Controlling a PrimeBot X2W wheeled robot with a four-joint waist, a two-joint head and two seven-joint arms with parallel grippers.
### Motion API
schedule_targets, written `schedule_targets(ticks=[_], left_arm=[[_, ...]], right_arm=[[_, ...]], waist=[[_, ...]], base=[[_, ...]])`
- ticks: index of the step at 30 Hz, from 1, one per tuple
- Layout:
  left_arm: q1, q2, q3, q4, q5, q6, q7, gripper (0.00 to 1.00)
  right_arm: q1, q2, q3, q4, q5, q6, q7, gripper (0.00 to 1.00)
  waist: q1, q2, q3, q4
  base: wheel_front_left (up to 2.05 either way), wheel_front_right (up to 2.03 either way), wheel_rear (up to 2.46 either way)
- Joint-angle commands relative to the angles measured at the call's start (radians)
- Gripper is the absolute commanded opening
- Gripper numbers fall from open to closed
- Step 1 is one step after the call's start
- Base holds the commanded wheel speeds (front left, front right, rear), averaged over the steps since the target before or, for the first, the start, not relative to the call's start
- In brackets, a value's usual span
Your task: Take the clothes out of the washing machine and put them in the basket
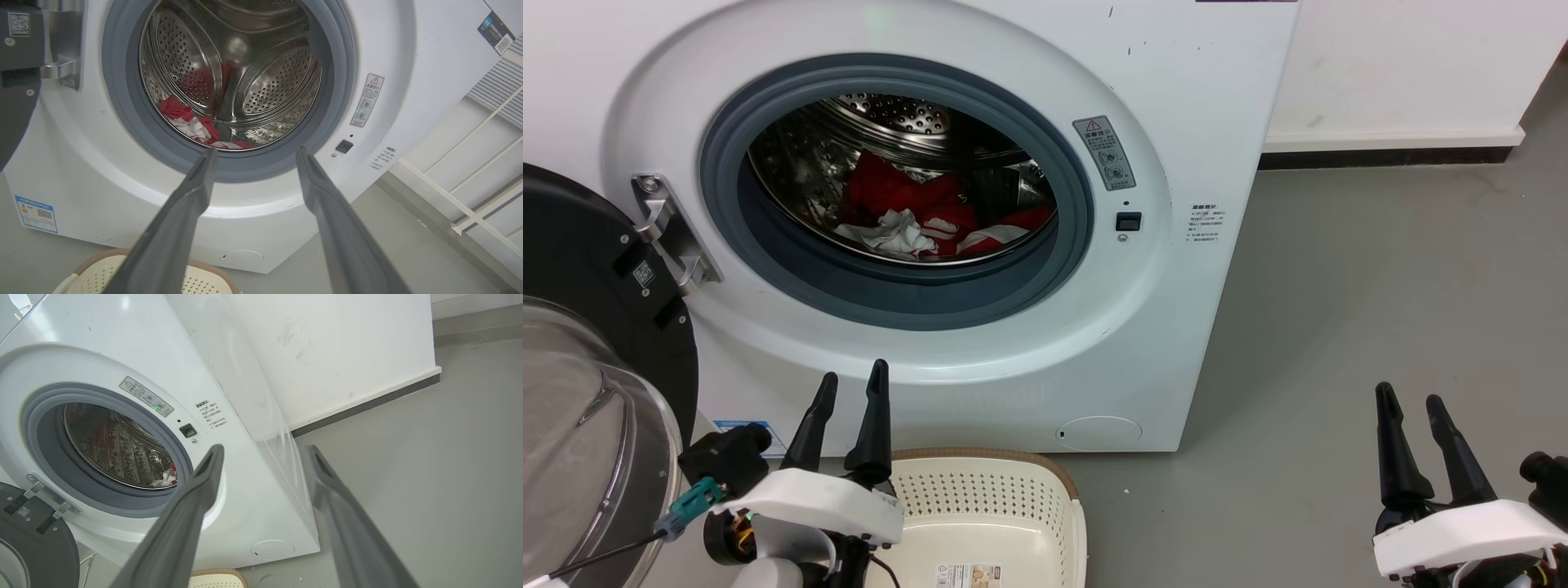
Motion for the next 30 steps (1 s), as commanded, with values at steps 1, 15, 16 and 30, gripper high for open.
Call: schedule_targets(ticks=[1,15,16,30], left_arm=[[-0.022,0.006,-0.005,-0.008,0.030,0.006,-0.010,1.00],[-0.028,0.022,-0.021,-0.004,0.180,0.048,-0.046,1.00],[-0.028,0.024,-0.021,-0.004,0.191,0.052,-0.048,1.00],[-0.030,0.042,-0.041,0.000,0.334,0.082,-0.085,1.00]], right_arm=[[0.005,-0.005,0.001,-0.018,-0.033,0.000,-0.005,1.00],[0.025,-0.005,-0.002,-0.044,-0.197,0.000,-0.003,1.00],[0.027,-0.005,-0.001,-0.044,-0.206,0.000,-0.002,1.00],[0.044,-0.005,0.001,-0.059,-0.355,0.000,-0.007,1.00]], waist=[[0.0000,0.0000,0.000,0.000],[0.0000,0.0000,-0.002,0.002],[0.0000,0.0000,-0.002,0.002],[0.0000,0.0000,-0.005,0.005]], base=[[0.00,0.00,0.00],[0.00,0.00,0.00],[0.00,0.00,0.00],[0.00,0.00,0.00]])
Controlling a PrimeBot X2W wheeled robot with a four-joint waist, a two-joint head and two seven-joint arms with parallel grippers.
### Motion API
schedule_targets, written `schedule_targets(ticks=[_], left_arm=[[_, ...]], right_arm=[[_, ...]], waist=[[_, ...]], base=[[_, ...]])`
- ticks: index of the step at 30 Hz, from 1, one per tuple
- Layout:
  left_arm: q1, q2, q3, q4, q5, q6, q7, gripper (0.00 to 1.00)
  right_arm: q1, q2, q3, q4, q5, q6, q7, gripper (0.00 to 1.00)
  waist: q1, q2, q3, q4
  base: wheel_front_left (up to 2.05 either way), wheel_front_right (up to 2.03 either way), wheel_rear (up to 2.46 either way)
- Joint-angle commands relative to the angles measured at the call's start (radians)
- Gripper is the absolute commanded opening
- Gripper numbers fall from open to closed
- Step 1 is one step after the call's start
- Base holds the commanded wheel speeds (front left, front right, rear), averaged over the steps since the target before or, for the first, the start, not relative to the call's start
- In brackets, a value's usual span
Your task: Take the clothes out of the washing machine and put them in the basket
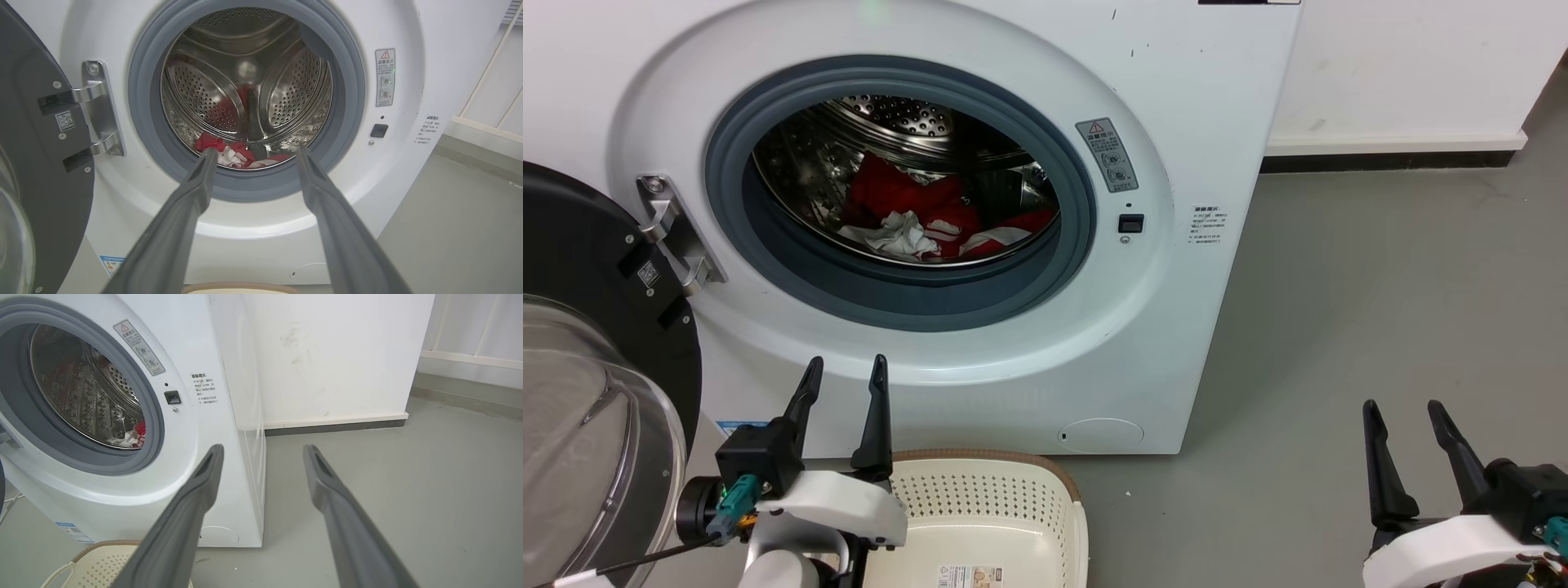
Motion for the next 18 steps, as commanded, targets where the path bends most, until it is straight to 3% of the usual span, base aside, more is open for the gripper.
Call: schedule_targets(ticks=[1,18], left_arm=[[-0.017,0.006,-0.004,-0.003,0.025,0.004,-0.010,1.00],[-0.017,0.000,-0.008,0.033,0.137,0.014,-0.043,1.00]], right_arm=[[0.005,-0.004,0.001,-0.012,-0.024,0.000,-0.008,1.00],[0.019,-0.004,-0.003,-0.012,-0.143,0.000,-0.022,1.00]], waist=[[0.0000,0.0000,0.000,0.000],[0.0000,0.0000,-0.001,0.002]], base=[[0.00,0.00,0.00],[0.00,0.00,0.00]])
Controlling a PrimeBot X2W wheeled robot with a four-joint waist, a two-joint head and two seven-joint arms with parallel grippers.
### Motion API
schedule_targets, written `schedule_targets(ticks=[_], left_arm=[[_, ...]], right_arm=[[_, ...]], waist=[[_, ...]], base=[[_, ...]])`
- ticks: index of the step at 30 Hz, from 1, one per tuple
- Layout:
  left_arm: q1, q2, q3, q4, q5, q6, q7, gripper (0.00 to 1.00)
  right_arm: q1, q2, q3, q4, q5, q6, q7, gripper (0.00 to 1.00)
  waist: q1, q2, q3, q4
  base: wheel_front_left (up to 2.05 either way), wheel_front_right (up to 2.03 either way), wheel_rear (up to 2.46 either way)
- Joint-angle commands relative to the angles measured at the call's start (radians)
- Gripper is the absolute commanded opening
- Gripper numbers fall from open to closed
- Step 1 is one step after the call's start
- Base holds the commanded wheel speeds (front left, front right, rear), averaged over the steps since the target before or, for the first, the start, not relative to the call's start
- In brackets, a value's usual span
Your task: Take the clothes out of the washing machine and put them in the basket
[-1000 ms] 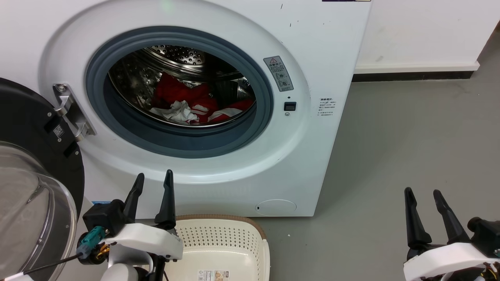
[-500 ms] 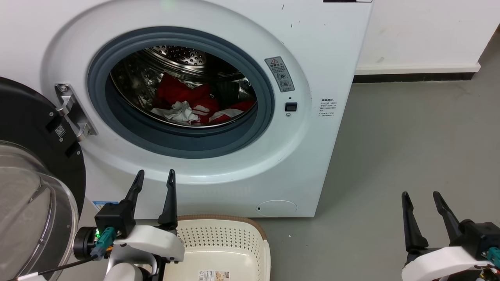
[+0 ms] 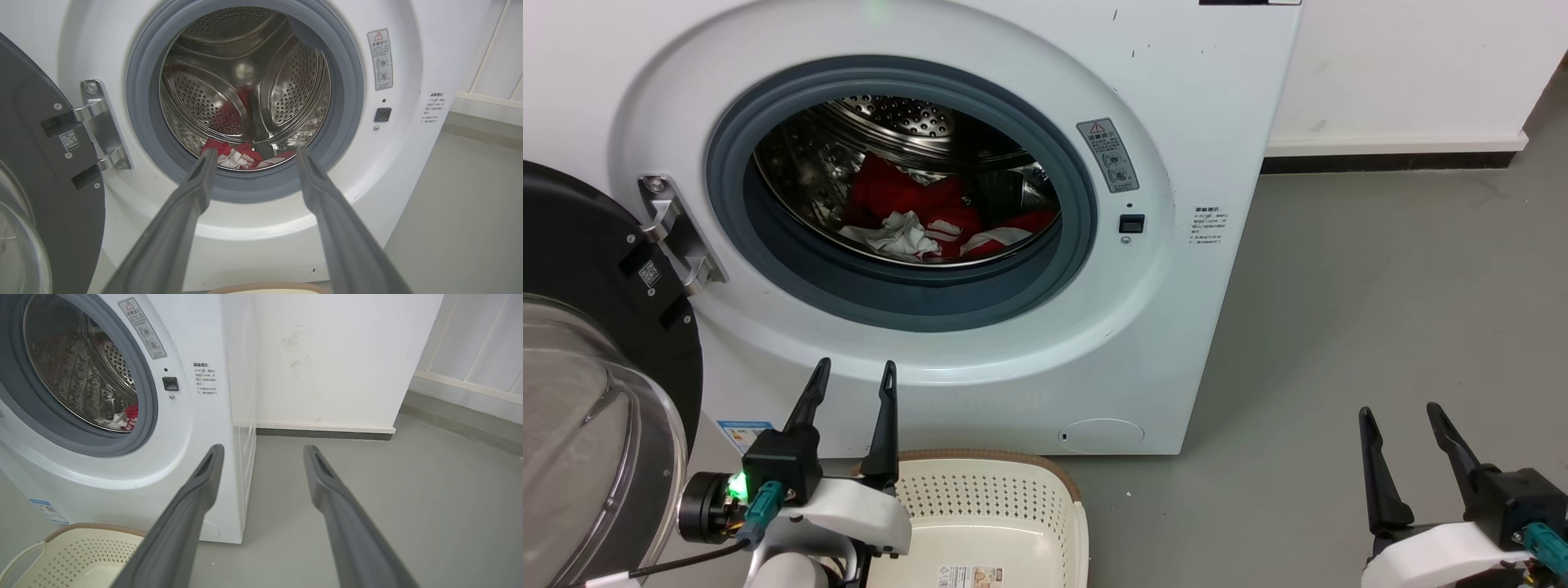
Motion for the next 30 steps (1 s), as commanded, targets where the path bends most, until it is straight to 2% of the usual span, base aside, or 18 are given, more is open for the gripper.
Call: schedule_targets(ticks=[1,13,30], left_arm=[[-0.010,-0.002,0.000,0.003,0.022,0.004,-0.010,1.00],[-0.009,-0.013,0.009,0.026,0.082,-0.002,-0.029,1.00],[-0.010,-0.028,0.032,0.053,0.074,-0.013,-0.028,1.00]], right_arm=[[0.009,-0.004,0.000,-0.007,-0.020,0.000,-0.006,1.00],[0.014,-0.004,0.003,-0.012,-0.078,0.000,-0.019,1.00],[0.007,-0.004,0.011,-0.006,-0.064,0.000,-0.013,1.00]], waist=[[0.0000,0.0000,0.000,0.000],[0.0000,0.0000,0.002,0.001],[0.0000,0.0000,0.007,-0.002]], base=[[0.00,0.00,0.00],[0.00,0.00,0.00],[0.00,0.00,0.00]])
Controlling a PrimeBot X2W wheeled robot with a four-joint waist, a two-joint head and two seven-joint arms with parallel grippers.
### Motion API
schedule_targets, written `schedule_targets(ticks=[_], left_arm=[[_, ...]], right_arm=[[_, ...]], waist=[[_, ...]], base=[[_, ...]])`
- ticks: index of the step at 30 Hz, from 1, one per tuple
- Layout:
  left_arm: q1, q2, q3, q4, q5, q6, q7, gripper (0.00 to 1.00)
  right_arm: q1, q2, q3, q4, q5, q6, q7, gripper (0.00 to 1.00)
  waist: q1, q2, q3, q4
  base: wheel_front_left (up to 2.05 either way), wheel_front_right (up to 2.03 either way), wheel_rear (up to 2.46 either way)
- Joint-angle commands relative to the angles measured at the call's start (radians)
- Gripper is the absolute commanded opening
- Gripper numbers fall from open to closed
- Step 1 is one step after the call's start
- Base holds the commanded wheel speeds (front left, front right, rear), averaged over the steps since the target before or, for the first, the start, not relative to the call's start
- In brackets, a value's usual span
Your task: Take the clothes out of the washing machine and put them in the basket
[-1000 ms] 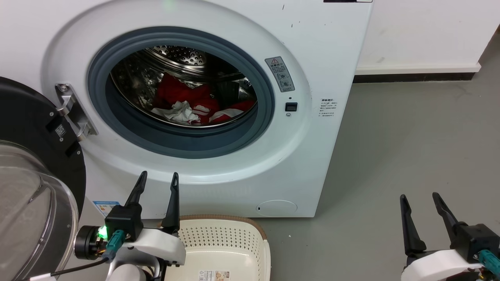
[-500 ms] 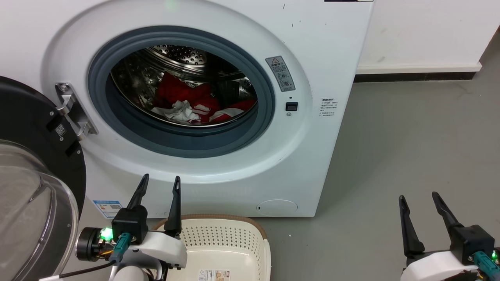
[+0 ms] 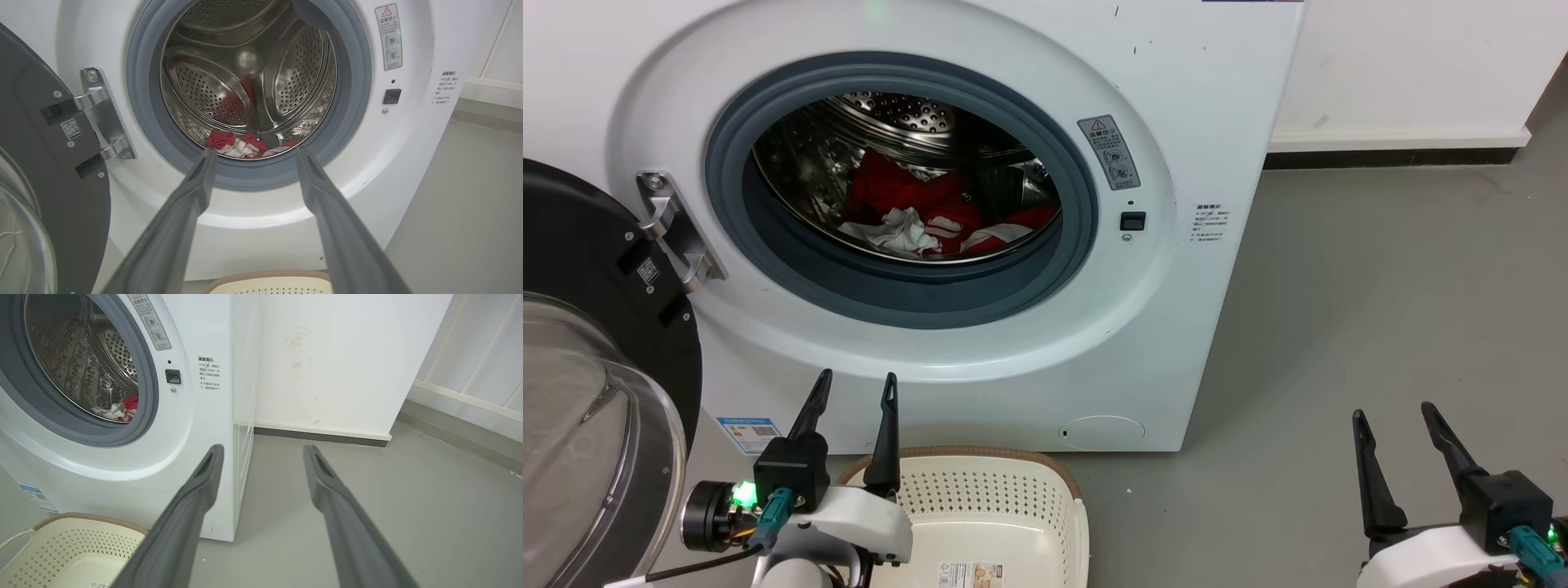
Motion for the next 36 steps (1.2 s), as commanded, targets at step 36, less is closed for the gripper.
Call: schedule_targets(ticks=[36], left_arm=[[-0.930,0.326,-0.031,0.419,0.075,-0.078,0.365,1.00]], right_arm=[[-0.280,-0.001,0.085,0.088,0.140,-0.001,-0.131,1.00]], waist=[[0.0000,-0.0001,0.594,-0.280]], base=[[0.00,0.00,0.00]])
